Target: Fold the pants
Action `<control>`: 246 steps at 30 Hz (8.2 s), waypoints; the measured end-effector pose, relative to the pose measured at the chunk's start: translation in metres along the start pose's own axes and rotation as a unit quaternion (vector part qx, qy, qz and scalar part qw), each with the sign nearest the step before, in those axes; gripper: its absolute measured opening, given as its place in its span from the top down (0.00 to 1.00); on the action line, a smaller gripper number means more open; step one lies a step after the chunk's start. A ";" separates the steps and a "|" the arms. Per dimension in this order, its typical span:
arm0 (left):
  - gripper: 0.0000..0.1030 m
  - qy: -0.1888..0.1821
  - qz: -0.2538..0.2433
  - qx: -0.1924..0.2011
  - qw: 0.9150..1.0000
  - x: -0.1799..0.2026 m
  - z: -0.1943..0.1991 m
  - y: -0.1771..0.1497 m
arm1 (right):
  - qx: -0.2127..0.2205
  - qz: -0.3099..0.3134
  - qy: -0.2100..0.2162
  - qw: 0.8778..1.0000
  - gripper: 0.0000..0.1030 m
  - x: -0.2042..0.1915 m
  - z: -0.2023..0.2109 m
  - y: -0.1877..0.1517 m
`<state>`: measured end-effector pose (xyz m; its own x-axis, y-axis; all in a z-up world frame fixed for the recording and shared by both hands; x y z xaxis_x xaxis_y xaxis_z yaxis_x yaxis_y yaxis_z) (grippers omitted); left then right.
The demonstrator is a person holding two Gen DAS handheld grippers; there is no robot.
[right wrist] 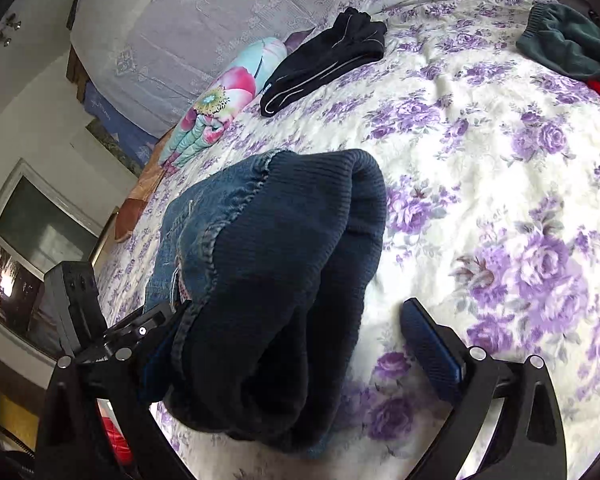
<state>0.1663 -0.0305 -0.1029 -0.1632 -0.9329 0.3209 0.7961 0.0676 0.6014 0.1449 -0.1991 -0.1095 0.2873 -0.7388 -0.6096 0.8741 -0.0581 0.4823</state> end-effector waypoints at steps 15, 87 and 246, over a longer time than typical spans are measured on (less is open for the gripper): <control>0.04 0.085 -0.048 0.053 0.994 0.013 0.015 -0.004 | 0.021 0.014 0.017 1.000 0.03 -0.001 -0.009 0.009; 0.04 -0.073 0.030 -0.041 0.996 -0.036 0.013 -0.002 | 0.073 0.282 -0.241 0.926 0.03 -0.083 -0.003 0.001; 0.05 0.222 -0.057 0.136 0.964 -0.032 -0.076 0.210 | 0.228 0.152 -0.240 0.931 0.03 0.024 -0.062 0.233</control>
<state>0.3828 -0.0136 -0.0424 0.0722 -0.9951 -0.0677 0.5963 -0.0114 0.8027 0.3797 -0.1884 -0.0506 0.1900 -0.9763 -0.1032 0.4932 0.0040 0.8699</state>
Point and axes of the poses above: each gripper's, at about its wrist camera, not at the fingertips, and z roughly against the way its jaws point, x to its right, y to its top, the point moved 6 cm from there along -z, roughly the way its jaws point, and after that the axes turned 5 degrees about -x, right-handed, at the moved point
